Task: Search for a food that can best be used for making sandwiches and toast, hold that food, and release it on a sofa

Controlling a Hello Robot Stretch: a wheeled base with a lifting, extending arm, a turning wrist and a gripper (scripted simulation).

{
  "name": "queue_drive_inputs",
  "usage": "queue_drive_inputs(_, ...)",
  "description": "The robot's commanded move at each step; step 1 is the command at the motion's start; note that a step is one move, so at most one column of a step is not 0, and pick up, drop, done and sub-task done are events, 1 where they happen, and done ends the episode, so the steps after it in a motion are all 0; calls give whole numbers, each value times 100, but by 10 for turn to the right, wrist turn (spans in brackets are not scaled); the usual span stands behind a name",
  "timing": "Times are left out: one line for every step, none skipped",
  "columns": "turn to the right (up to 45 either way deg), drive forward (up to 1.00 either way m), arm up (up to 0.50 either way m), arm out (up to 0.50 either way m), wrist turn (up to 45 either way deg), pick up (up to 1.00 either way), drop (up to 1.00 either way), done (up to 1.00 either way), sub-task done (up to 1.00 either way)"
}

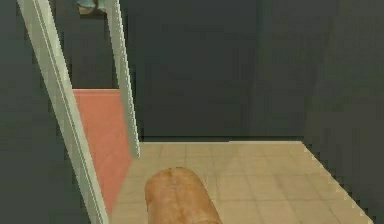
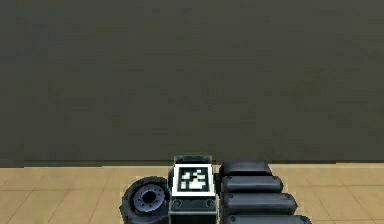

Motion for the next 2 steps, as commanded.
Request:
queue_drive_inputs(0,100,0,0,0,0,0,0,0)
queue_drive_inputs(0,25,0,0,0,0,0,0,0)
